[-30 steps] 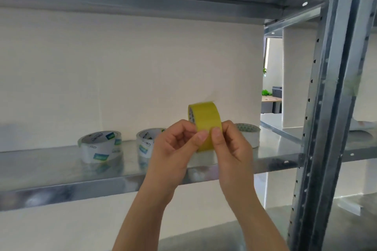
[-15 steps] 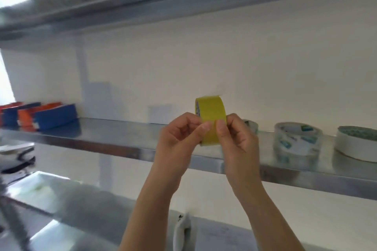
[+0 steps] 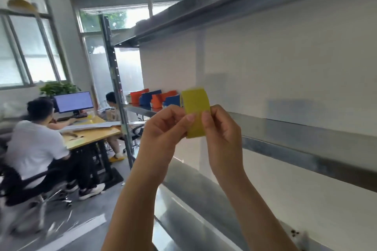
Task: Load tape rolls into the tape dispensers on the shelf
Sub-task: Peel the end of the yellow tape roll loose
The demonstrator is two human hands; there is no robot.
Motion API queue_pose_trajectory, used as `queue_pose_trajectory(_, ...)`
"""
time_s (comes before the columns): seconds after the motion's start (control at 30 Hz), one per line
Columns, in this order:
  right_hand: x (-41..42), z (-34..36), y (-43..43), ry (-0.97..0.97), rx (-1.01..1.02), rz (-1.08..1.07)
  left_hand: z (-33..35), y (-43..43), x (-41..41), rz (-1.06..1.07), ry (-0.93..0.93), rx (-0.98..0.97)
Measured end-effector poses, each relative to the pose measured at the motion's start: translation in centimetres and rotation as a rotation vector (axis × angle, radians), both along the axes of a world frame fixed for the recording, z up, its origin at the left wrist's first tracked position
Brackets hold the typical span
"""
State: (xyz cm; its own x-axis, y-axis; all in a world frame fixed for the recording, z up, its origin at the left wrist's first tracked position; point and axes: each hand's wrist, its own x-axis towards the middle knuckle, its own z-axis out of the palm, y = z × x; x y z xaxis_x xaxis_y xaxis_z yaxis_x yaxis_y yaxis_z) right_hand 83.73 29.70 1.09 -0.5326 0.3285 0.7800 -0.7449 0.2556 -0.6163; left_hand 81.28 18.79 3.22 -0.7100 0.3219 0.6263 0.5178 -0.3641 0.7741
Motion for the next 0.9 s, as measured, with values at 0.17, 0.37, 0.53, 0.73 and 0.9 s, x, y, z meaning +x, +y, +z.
queue_pose_trajectory(0.17,-2.3,-0.2,-4.4,-0.005,0.007,0.044,-0.3,-4.6,-1.8,0.038,-0.007,-0.001)
queue_pose_trajectory(0.37,-3.6,0.1,-8.6,0.006,0.043,0.075,-0.3,-8.8,-2.8,0.076,-0.020,0.034)
queue_pose_trajectory(0.53,-4.2,-0.4,-11.0,-0.009,0.055,0.072,-1.0,-11.7,-3.7,0.079,-0.048,0.017)
queue_pose_trajectory(0.73,-5.1,0.0,-12.2,-0.039,0.128,0.079,-1.1,-13.4,-4.5,0.106,-0.051,0.028)
queue_pose_trajectory(0.9,-7.2,0.0,-13.3,-0.043,0.123,0.092,-0.6,-14.7,-6.0,0.103,-0.043,0.037)
